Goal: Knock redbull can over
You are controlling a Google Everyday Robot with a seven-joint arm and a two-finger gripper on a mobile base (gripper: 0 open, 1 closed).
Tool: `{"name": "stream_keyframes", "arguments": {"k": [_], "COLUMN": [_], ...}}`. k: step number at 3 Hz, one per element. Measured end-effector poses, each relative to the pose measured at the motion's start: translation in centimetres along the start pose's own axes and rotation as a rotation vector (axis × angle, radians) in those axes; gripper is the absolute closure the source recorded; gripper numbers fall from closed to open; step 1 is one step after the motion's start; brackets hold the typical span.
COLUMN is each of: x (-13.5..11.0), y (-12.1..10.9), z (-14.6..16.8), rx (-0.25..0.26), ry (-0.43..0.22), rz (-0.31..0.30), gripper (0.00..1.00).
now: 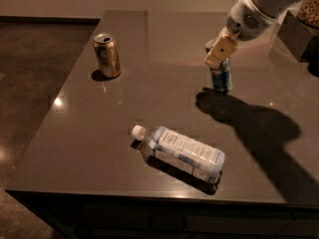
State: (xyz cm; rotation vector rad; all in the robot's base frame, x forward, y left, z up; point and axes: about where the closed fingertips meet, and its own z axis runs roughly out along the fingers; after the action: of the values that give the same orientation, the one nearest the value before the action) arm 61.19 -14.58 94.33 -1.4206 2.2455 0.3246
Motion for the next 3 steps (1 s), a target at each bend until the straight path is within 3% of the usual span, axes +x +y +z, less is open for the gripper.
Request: {"name": "stream_keyframes", "arguments": {"k": [1, 2, 3], "x": [0.5, 0.0, 0.0], "y": [1.4, 2.2, 2.4], "z": [1.5, 2.8, 3.5], "rx": [-0.073, -0.056, -0.037], "ry": [0.196, 0.334, 0.407], "rz": [-0.053, -0.128, -0.16], "gripper": [1.0, 0.97, 0.76]}}
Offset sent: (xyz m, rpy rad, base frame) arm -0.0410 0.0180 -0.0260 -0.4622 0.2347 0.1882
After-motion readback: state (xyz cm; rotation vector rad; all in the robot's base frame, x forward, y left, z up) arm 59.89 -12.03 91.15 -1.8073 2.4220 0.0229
